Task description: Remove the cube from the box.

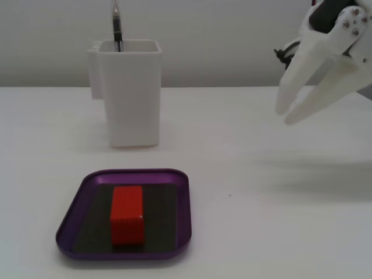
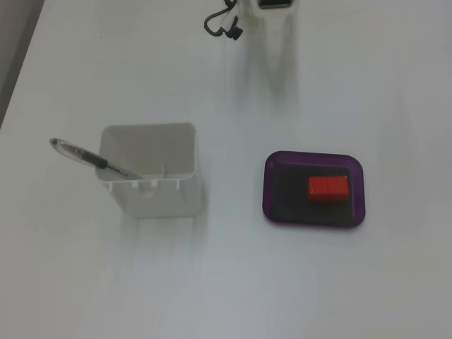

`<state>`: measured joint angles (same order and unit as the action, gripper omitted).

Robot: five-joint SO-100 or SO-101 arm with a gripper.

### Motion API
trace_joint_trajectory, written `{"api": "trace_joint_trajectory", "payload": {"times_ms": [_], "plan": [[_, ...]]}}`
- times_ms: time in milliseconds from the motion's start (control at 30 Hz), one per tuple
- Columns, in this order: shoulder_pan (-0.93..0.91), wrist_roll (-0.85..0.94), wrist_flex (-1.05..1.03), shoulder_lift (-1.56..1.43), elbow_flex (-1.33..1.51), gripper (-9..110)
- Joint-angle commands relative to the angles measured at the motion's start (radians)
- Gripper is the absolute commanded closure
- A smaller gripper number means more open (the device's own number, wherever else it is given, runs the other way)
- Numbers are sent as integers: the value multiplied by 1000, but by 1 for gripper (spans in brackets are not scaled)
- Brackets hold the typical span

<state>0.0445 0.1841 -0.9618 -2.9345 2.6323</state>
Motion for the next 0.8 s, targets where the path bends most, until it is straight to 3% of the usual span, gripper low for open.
{"api": "trace_joint_trajectory", "payload": {"times_ms": [0,467,633,767], "plan": [[17,-9,8,32,-69,100],[6,-2,-63,98,-84,100],[18,92,-100,152,-256,100],[51,127,-124,393,-397,100]]}}
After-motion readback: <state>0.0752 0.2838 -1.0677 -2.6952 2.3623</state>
